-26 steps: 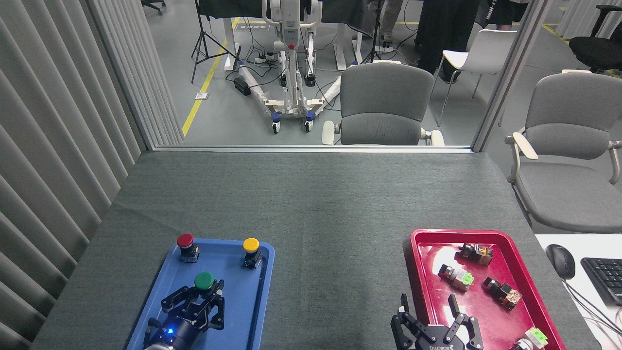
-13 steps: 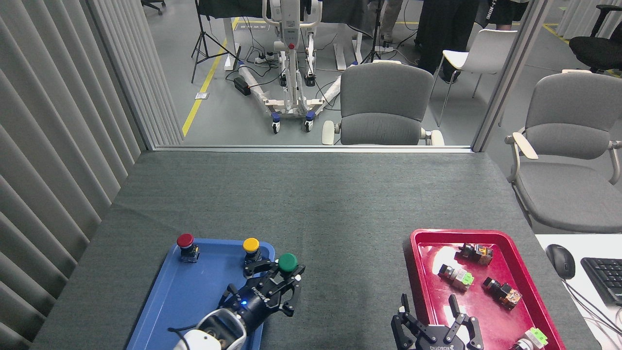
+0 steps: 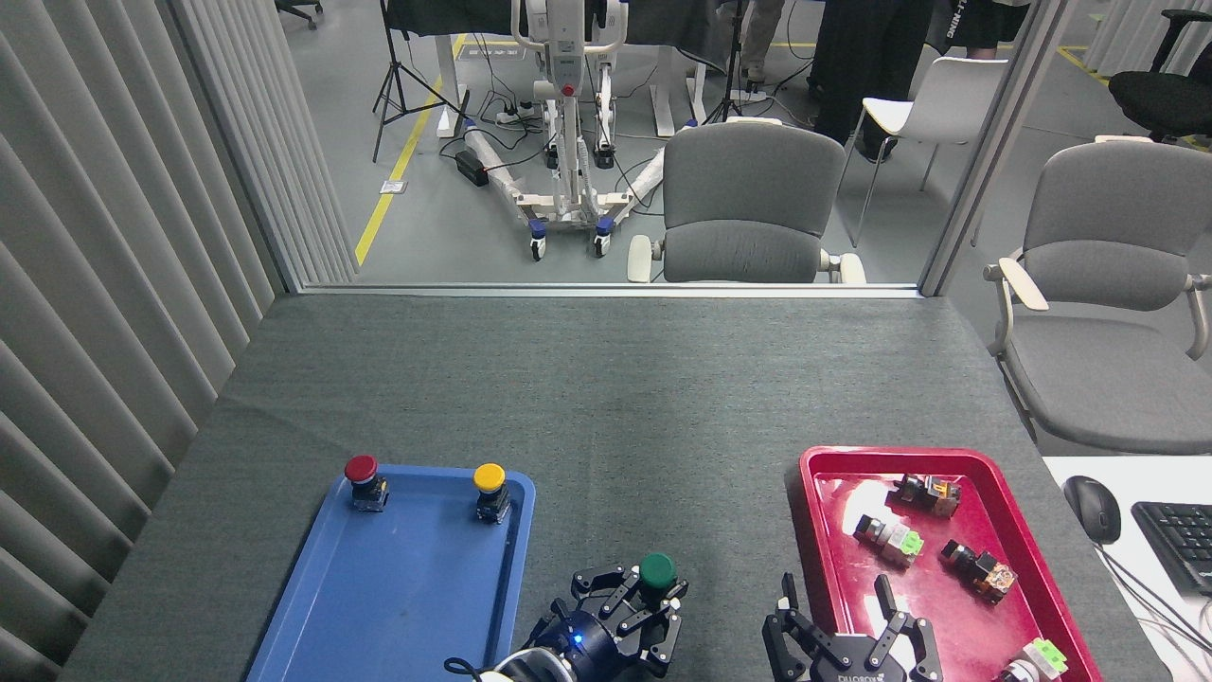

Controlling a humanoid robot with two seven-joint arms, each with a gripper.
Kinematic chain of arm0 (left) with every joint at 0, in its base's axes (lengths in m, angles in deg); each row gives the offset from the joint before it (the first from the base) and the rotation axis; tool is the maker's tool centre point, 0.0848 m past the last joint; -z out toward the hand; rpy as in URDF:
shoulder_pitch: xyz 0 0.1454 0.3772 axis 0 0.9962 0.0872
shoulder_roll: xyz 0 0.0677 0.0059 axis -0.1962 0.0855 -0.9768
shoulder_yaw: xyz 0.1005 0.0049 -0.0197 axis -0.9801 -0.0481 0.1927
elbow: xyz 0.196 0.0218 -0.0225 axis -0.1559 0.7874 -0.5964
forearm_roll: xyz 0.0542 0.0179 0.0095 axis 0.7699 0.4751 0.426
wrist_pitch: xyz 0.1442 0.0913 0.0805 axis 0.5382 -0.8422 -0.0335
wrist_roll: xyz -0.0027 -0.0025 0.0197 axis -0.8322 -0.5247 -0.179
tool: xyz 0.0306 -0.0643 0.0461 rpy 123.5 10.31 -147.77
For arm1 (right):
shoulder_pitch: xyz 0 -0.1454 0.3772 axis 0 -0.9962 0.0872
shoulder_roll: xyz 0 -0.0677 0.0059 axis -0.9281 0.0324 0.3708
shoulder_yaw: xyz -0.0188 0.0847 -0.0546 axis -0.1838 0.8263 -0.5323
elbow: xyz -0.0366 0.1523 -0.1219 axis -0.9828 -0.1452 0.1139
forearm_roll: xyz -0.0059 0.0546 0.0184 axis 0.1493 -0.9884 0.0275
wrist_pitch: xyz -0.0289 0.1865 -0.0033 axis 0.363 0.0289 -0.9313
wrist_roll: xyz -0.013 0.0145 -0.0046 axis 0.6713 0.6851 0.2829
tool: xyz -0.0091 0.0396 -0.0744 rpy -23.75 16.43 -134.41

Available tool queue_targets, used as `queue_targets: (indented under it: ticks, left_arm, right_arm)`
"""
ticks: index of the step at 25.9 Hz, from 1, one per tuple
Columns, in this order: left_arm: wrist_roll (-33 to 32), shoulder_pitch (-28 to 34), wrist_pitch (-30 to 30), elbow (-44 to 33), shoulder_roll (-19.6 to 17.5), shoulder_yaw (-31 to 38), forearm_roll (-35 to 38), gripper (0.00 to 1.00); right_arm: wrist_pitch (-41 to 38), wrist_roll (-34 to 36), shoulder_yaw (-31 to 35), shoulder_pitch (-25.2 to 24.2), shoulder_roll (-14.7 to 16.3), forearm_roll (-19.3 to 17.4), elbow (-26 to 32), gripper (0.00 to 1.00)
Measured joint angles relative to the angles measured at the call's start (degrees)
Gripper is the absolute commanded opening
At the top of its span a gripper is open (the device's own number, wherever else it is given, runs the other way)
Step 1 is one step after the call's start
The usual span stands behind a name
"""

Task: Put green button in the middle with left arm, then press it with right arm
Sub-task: 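Carry the green button off the tray toward the table middle, then lower the green button onto the table and open the left gripper, then withdraw the left gripper back toward the blue tray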

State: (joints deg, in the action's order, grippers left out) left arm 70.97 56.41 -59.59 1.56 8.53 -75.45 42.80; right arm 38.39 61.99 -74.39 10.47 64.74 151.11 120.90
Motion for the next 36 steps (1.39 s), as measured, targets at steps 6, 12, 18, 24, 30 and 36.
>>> queue_targets:
  ticks: [6, 12, 18, 24, 30, 36]
  left_arm:
    - [1.50, 1.01, -1.53, 0.49, 0.57, -0.52, 0.17, 1.00]
    - [1.71, 6.41, -1.79, -8.61, -1.40, 0.86, 1.07, 1.00]
    - [1.04, 18.66, -2.17, -33.14, -7.31, 12.83, 1.57, 1.00]
    - [0.05, 28.44, -6.90, -46.25, -7.62, 26.43, 1.92, 1.00]
    - [-1.77, 33.60, -10.44, -50.81, -6.17, 34.33, 1.96, 1.00]
    - [-3.15, 33.45, -10.22, -52.44, -6.99, 42.06, -10.41, 1.00]
  right_arm:
    - [0.00, 0.13, 0.00, -0.04, -0.02, 0.00, -0.05, 1.00]
    - [-0.02, 0.29, 0.00, -0.04, 0.05, 0.00, -0.46, 1.00]
    - [-0.10, 0.46, -0.05, -0.12, 0.05, 0.00, -0.61, 1.00]
    - [-0.44, 0.50, -0.69, 0.01, 0.10, -0.03, -0.62, 1.00]
    - [-0.33, 0.53, -4.70, 1.35, 0.06, -0.09, -0.59, 0.98]
    - [1.00, -0.04, -9.63, 3.97, -1.07, 0.07, -1.68, 0.64]
